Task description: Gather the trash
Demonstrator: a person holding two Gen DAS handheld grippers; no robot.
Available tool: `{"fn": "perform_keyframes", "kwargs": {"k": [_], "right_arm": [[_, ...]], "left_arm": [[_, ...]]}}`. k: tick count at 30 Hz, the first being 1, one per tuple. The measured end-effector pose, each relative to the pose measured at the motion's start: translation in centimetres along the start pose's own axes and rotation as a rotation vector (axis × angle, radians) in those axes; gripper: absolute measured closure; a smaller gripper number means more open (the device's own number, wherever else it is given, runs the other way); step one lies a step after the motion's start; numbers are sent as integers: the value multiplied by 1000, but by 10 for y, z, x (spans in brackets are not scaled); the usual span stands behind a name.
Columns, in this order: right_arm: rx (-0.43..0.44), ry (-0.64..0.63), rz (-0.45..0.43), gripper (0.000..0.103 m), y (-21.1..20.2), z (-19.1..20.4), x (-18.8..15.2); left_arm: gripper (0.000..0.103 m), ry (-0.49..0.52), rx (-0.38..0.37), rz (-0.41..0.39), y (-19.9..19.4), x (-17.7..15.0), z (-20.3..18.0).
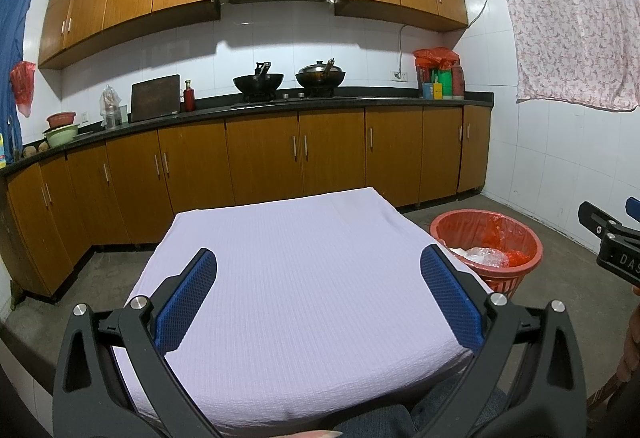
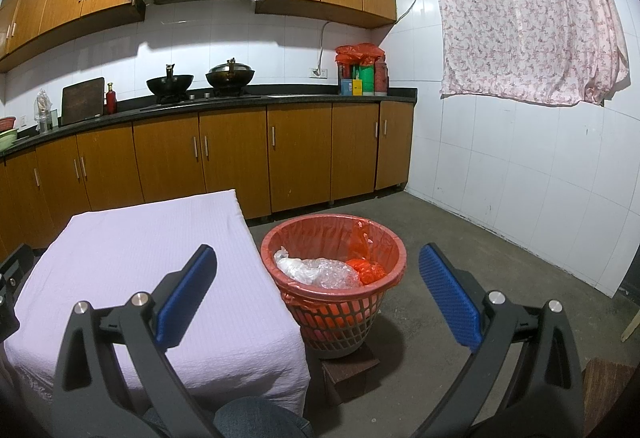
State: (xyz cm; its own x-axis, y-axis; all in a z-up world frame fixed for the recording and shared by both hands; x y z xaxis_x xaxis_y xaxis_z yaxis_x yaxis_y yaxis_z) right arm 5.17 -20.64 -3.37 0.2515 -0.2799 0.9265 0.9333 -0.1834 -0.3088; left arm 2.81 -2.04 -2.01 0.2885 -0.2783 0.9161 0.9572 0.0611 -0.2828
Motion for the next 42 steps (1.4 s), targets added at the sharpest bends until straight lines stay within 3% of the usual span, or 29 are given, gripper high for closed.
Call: {"fn": "perform_keyframes", "kwargs": {"k": [42], "right_arm": [[1, 15, 15, 4, 6, 2, -14]], "left_arm": [[2, -2, -6, 10, 2, -7, -1]]}}
Point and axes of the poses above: each gripper's, at about its wrist camera, not at the fingertips, and y roughly the way its jaws point, z to its left, x to its top, the point moved 4 cm from there along y, roughly the way its jaws point, and after that the axes turned 13 degrees about y, right-handed, at the moved point
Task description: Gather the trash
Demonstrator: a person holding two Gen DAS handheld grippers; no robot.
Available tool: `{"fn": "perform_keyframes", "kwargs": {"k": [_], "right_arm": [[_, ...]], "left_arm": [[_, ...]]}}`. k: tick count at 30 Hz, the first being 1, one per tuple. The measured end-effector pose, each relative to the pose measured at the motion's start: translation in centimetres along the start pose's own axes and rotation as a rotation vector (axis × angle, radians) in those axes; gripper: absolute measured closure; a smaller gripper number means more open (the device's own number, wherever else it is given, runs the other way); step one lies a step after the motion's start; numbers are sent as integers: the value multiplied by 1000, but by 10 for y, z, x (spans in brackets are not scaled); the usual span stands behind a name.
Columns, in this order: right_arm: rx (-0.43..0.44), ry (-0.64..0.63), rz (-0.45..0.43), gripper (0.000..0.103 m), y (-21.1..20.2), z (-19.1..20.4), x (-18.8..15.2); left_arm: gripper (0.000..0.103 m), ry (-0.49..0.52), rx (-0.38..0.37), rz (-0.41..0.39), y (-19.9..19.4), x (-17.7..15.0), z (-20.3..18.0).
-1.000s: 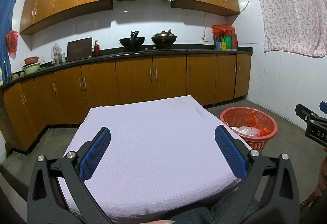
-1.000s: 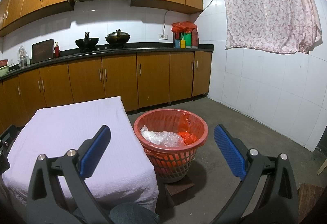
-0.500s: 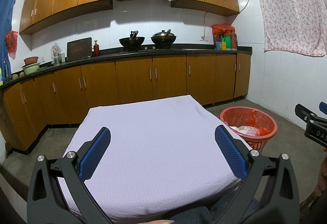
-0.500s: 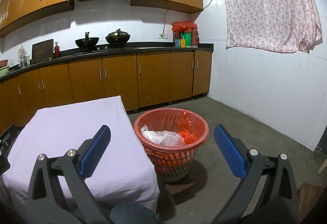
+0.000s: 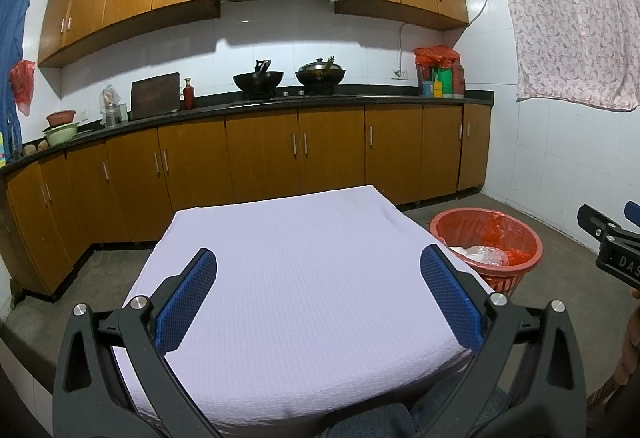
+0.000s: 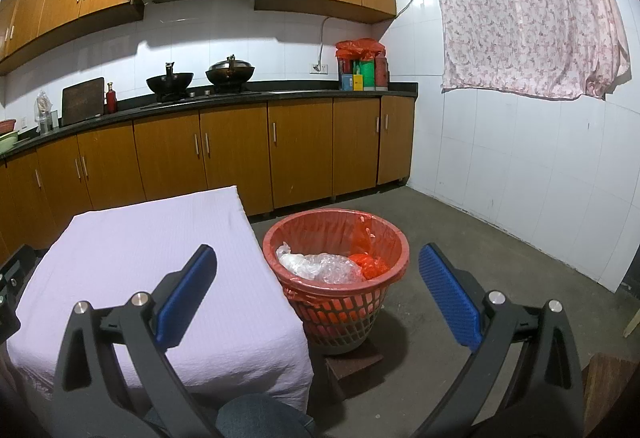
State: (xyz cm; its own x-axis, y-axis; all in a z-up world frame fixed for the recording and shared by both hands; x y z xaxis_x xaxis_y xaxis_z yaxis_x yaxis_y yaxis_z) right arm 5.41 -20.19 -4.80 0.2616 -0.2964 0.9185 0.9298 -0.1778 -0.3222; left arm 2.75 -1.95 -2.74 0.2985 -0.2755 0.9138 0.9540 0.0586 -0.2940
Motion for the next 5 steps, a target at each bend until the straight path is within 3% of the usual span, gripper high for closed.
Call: {"fn": "perform_keyframes", "kwargs": {"k": [5], "right_arm": [[0, 0, 1, 4, 0, 0, 0]], "left_arm": [[2, -5, -1, 2, -1, 0, 1]]}}
Point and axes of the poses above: each gripper's, at about its wrist camera, not at the fingertips, and y roughly the way its jaws point, z to its left, x to its top, the point moved 4 cm from there along y, roughly the way its jaws point, and after that the axes turned 13 degrees about y, right-handed, at the moved point
